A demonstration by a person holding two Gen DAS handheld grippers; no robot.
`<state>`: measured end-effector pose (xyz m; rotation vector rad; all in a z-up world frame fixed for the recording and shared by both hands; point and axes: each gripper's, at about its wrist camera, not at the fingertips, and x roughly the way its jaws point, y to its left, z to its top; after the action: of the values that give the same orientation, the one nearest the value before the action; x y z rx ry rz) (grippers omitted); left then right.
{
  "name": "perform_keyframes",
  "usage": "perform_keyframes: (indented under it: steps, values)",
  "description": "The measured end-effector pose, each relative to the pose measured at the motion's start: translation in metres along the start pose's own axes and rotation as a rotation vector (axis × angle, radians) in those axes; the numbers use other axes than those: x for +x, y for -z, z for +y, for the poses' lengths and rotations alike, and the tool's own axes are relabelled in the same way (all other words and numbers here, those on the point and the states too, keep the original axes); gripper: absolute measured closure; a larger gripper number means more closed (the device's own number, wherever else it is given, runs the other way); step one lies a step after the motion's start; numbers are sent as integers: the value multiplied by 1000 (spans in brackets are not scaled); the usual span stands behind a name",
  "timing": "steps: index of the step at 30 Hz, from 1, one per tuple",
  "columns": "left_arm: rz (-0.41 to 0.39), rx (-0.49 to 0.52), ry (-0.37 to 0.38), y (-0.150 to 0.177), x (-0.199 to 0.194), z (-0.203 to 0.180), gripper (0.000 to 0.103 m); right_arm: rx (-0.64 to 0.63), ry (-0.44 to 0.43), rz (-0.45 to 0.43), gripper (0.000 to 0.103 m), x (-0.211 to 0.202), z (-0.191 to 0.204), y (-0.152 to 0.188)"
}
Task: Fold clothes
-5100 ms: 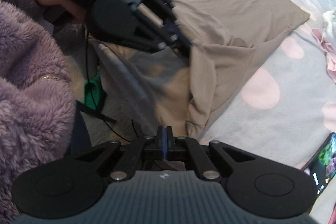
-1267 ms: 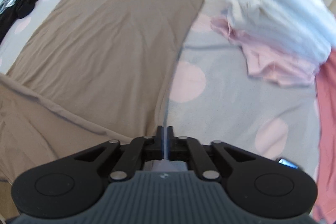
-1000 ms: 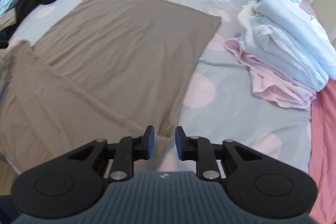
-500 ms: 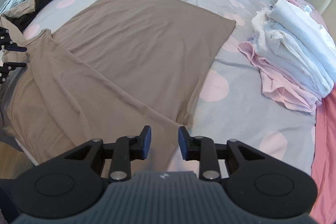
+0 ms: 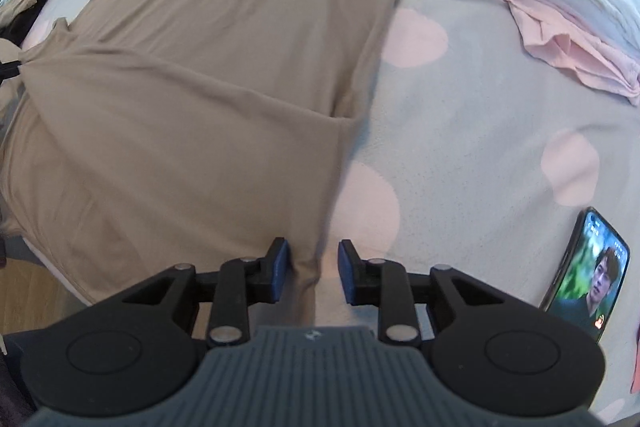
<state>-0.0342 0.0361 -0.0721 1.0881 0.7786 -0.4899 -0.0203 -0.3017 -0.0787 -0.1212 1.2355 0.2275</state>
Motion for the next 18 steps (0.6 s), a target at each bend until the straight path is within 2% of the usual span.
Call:
perform_keyframes:
  steps: [2,5,7,10,15,18]
  values:
    - [2,-38,18,2,-2,4,103,-5,7,3,73,0,2,0]
    - [-8,2,-13,2,-9,-3,101,-34,30,-8,71,-6,8,0]
    - [-28,0,5,2,-15,-5,86,-42,35,-35,71,-15,9,1]
    - [-53,-21,19,-1,-19,1,73,-36,39,-76,71,-26,8,-2]
    - [-111,-253,82,-10,-23,41,71,-14,49,-129,70,-39,3,-14]
    - [-120,-319,100,-18,-15,63,68,-3,48,-146,64,-40,-1,-26]
